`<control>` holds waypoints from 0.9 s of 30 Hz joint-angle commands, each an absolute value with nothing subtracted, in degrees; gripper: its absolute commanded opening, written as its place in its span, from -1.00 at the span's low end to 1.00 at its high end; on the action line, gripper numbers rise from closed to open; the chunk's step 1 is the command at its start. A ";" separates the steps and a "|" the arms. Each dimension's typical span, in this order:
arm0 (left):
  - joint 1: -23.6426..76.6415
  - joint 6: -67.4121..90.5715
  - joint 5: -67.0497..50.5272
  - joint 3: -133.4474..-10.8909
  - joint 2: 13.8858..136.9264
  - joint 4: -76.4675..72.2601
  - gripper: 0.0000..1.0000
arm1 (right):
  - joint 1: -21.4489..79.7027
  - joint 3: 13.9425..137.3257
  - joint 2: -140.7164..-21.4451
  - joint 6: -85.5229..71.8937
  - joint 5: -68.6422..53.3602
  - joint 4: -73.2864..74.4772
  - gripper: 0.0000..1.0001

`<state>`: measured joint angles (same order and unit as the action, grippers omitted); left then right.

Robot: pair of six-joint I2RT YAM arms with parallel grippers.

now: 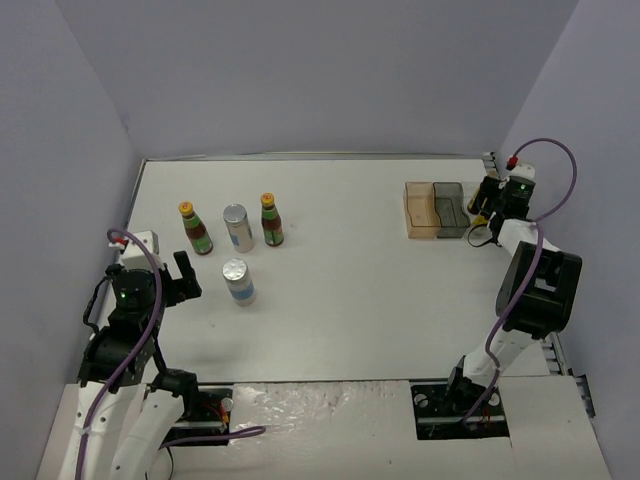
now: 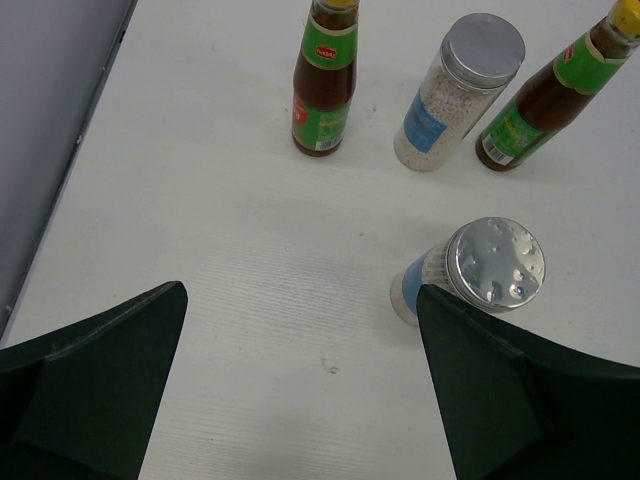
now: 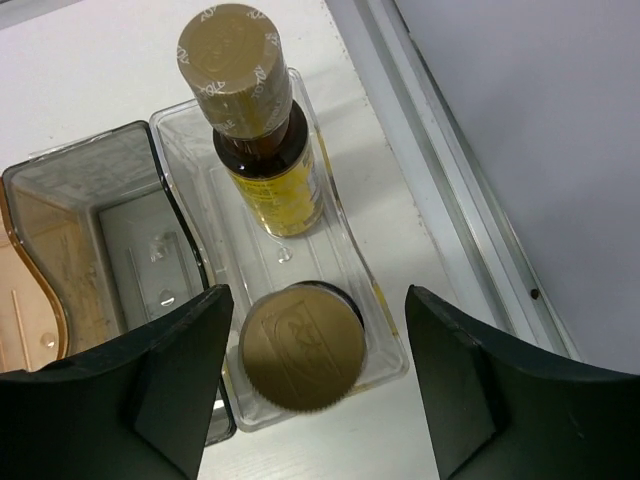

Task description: Organize the condiment bottles

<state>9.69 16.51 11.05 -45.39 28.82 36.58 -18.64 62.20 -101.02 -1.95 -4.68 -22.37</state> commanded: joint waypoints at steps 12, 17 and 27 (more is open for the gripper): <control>9.67 17.49 10.20 -48.84 30.07 34.45 0.94 | 5.71 64.42 -70.49 -10.41 -2.24 -12.64 0.80; 9.86 18.86 9.04 -52.96 32.25 38.43 0.94 | 22.83 64.74 -69.80 -8.31 -2.96 -9.61 0.98; 9.93 20.39 9.04 -65.23 36.10 47.86 0.94 | 50.46 68.63 -82.64 -3.35 -6.54 -9.89 1.00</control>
